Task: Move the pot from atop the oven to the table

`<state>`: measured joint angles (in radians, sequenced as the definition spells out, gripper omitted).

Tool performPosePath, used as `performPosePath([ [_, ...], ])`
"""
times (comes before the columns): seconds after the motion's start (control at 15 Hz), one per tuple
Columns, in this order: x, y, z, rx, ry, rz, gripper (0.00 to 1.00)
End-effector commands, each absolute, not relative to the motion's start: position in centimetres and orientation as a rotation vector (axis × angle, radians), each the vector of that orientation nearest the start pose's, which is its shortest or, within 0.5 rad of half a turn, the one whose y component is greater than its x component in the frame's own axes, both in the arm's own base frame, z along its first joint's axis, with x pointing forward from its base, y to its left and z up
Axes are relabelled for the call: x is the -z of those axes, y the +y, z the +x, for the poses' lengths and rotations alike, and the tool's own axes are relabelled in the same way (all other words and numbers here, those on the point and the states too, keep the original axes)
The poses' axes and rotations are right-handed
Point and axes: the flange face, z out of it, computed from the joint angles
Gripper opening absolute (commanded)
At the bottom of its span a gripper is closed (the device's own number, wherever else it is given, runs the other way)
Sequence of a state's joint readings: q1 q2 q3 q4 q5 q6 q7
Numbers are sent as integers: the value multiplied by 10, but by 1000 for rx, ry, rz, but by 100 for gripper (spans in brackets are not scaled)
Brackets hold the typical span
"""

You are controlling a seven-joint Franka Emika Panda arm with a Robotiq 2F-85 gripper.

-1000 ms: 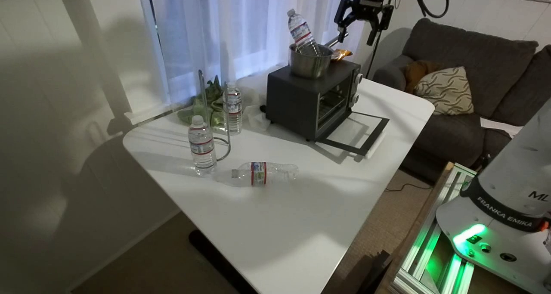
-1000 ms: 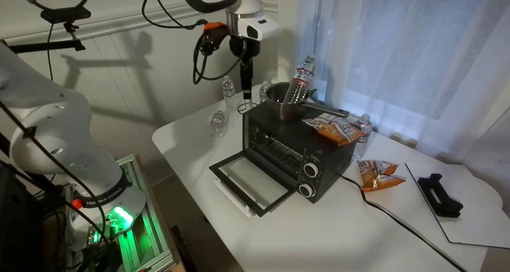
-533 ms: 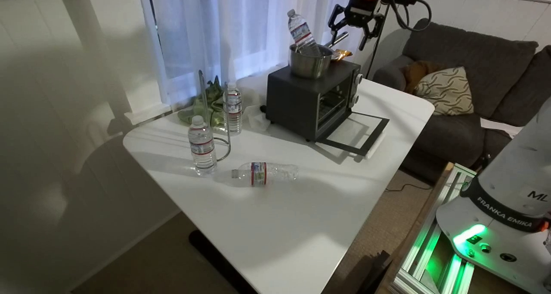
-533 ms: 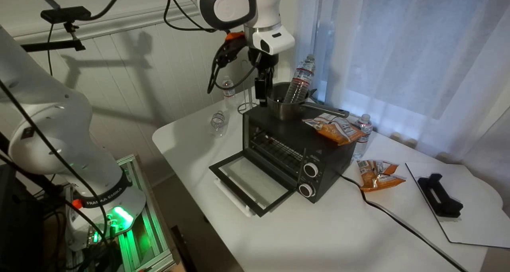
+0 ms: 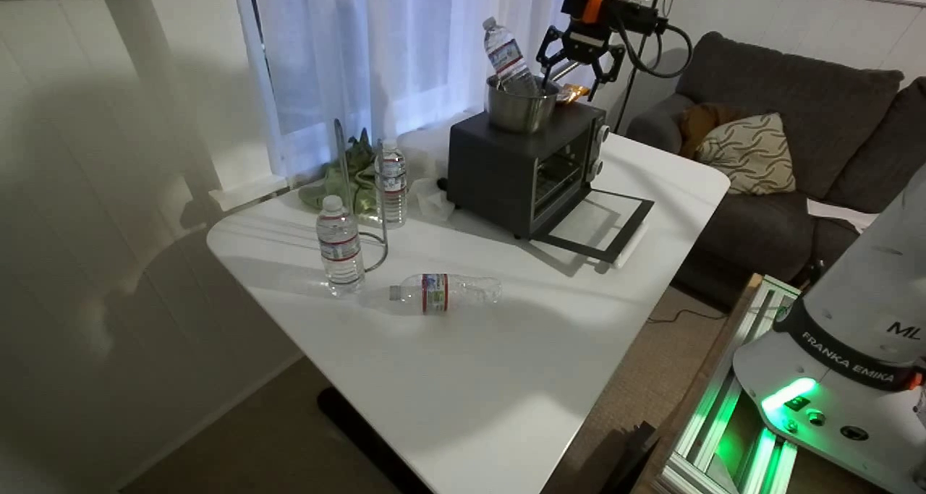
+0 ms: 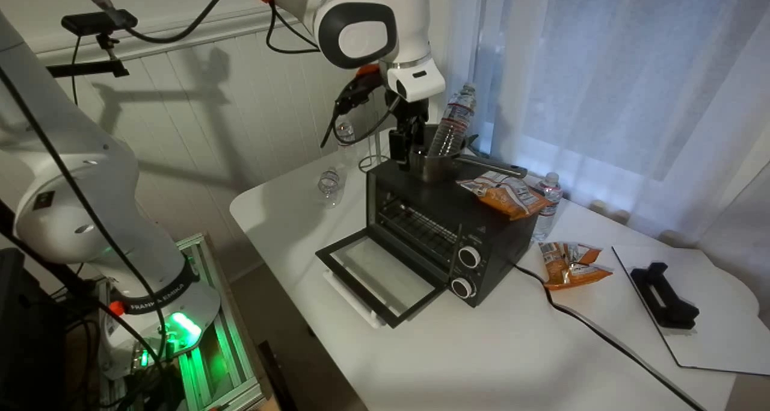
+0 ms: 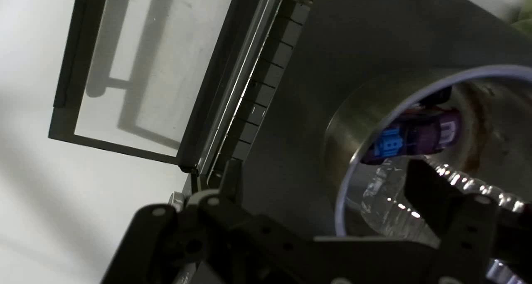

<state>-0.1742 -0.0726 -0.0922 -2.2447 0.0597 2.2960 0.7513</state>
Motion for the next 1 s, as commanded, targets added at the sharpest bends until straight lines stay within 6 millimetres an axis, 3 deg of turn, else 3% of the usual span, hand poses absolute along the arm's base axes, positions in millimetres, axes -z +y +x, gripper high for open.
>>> performPosePath([
  [0.0,-403,-138,512,178,1614,-2592,100],
  [0.27,-393,-142,515,162,1655,-2571,98],
  [0.33,-391,-143,515,157,1660,-2567,74],
  [0.47,-387,-144,516,151,1672,-2563,68],
  [0.93,-386,-145,518,154,1687,-2552,18],
])
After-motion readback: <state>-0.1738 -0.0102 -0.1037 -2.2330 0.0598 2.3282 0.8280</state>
